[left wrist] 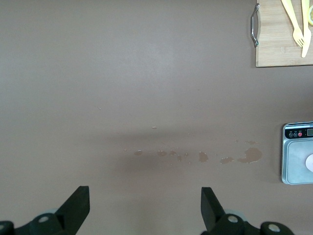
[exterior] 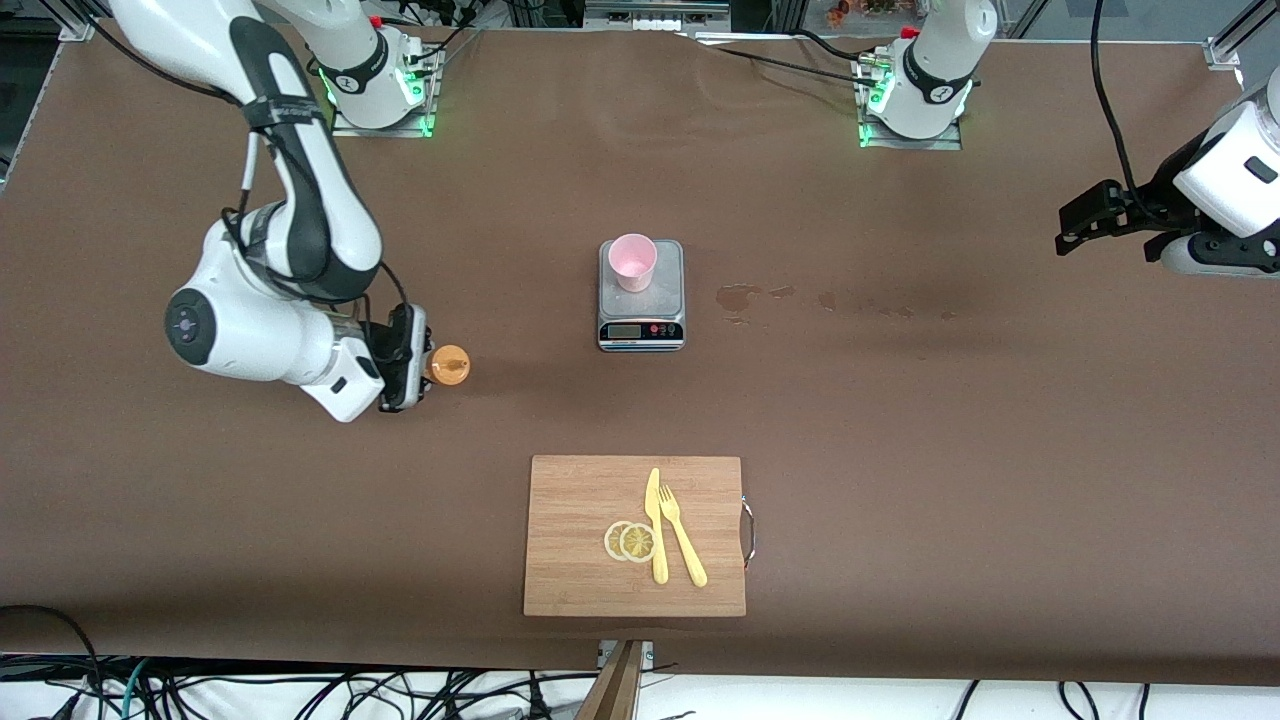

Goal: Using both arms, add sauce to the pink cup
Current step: 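Carry the squeeze bottle with the right gripper over the pink cup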

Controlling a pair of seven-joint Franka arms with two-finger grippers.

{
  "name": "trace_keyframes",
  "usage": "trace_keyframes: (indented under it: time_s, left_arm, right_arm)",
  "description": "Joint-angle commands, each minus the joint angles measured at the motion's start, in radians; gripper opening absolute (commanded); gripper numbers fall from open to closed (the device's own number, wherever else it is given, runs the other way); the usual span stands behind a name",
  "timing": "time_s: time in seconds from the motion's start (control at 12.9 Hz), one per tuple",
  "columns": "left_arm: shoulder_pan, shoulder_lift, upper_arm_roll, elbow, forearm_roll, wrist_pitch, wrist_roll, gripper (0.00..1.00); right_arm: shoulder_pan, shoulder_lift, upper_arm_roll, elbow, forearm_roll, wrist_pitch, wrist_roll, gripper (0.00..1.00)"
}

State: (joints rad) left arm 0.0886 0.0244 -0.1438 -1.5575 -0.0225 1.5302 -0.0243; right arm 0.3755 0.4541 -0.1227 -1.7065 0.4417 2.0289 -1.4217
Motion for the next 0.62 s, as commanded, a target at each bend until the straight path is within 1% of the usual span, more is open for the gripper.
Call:
trace_keyframes:
  time_s: [0.0,0.23,0.39,0.54]
  left_arm:
    - [0.008,0.014,-0.003,0.034,-0.023,-0.022,0.0,1.0]
    - [0.008,0.014,-0.002,0.034,-0.023,-0.022,0.0,1.0]
    - [0.008,0.014,-0.002,0.034,-0.023,-0.024,0.0,1.0]
    - [0.008,0.014,-0.003,0.034,-0.023,-0.024,0.0,1.0]
  right_arm:
    - [0.046,-0.037,-0.018,0.001,-0.082,-0.015,0.11,0.06]
    - [0.097,-0.038,-0.034,-0.002,-0.125,-0.026,0.157,0.06]
    - [0.15,-0.04,-0.044,-0.004,-0.197,-0.033,0.237,0.06]
    - [0.187,-0.051,-0.041,-0.012,-0.274,-0.047,0.317,0.06]
